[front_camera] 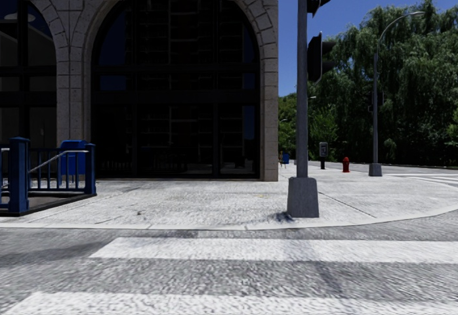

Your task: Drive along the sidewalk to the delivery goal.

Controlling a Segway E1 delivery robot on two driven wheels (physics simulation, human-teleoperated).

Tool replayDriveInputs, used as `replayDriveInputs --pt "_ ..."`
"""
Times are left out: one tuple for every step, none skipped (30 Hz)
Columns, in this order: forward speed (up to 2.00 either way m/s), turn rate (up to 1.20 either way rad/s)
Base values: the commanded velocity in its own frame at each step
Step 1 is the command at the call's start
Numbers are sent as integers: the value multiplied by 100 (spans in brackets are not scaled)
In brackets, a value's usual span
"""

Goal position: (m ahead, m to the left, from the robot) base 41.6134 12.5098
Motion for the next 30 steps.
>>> replayDriveInputs --pt "178 0" --pt "178 0" --pt "178 0" --pt "178 0" --pt "177 0" --pt "174 0" --pt "172 0" --pt "172 0" --pt "171 0" --pt "170 0" --pt "170 0" --pt "170 0" --pt "170 0" --pt "169 0" --pt "169 0" --pt "169 0" --pt "169 0" --pt "169 0" --pt "168 0" --pt "168 0" --pt "168 0" --pt "168 0" --pt "168 0" --pt "166 0" --pt "164 0" --pt "164 0" --pt "164 0" --pt "163 0" --pt "163 11" --pt "163 31"
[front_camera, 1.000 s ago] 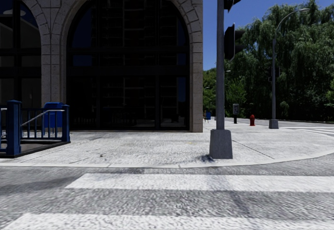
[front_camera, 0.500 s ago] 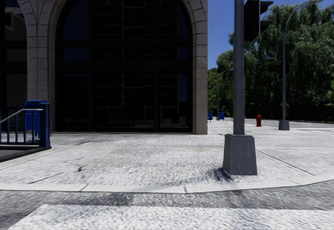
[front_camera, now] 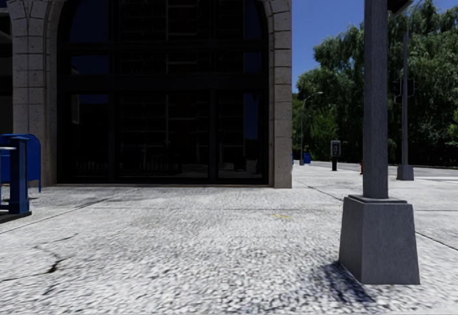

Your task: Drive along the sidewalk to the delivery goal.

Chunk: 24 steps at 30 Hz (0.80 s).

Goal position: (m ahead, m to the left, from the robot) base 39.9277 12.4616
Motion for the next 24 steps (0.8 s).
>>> replayDriveInputs --pt "163 31" --pt "163 36" --pt "163 29" --pt "163 12" --pt "162 4" --pt "162 0" --pt "162 0" --pt "162 0" --pt "162 0" --pt "162 0" --pt "162 0" --pt "162 0" --pt "162 0" --pt "162 0" --pt "162 0" --pt "162 0" --pt "162 0" --pt "162 0" --pt "162 0" --pt "162 0" --pt "162 0" --pt "162 0" --pt "162 0" --pt "162 0"
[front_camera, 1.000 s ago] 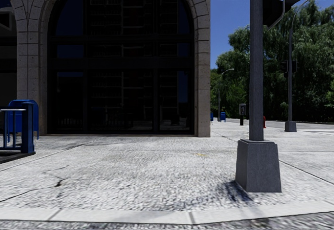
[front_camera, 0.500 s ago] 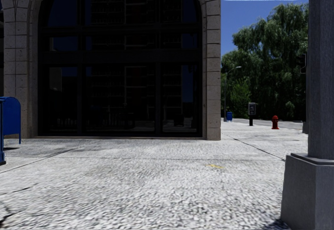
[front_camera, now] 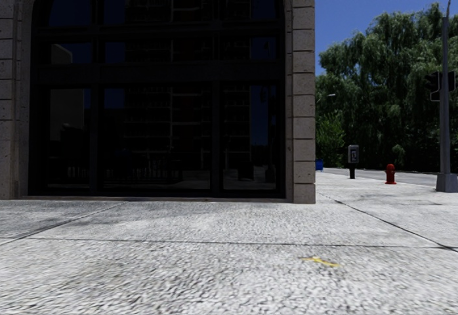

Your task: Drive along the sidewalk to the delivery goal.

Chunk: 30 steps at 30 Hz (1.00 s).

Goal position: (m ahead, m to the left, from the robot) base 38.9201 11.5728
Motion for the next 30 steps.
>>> replayDriveInputs --pt "162 0" --pt "162 0" --pt "162 0" --pt "162 0" --pt "160 0" --pt "160 0" --pt "157 0" --pt "153 0" --pt "148 -2" --pt "136 -11" --pt "125 -20" --pt "125 -20" --pt "119 -22" --pt "117 -23" --pt "117 -24" --pt "117 -25" --pt "117 -27" --pt "117 -27" --pt "117 -28" --pt "117 -29" --pt "117 -29" --pt "117 -30" --pt "117 -30" --pt "117 -30" --pt "117 -30" --pt "117 -30" --pt "117 -30" --pt "117 -30" --pt "117 -30" --pt "117 -31"
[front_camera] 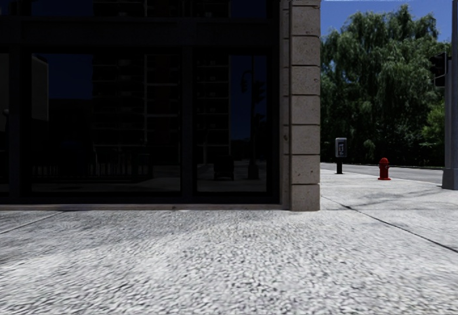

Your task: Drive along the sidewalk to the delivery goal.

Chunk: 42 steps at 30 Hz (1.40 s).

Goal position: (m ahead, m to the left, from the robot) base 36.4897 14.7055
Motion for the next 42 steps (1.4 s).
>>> replayDriveInputs --pt "117 -31" --pt "117 -33" --pt "117 -34" --pt "117 -35" --pt "117 -36" --pt "117 -36" --pt "117 -36" --pt "117 -36" --pt "117 -36" --pt "117 -36" --pt "117 -36" --pt "116 -37" --pt "116 -41" --pt "116 -41" --pt "116 -44" --pt "116 -45" --pt "116 -45" --pt "116 -46" --pt "116 -47" --pt "116 -47" --pt "116 -48" --pt "116 -51" --pt "116 -56" --pt "116 -59" --pt "116 -59" --pt "116 -60" --pt "116 -60" --pt "116 -60" --pt "116 -60" --pt "116 -60" --pt "116 -60" --pt "116 -60" --pt "116 -60" --pt "116 -60" --pt "116 -60" --pt "116 -60" --pt "117 -60" --pt "118 -60" --pt "119 -60" --pt "119 -60" --pt "120 -60" --pt "120 -60"
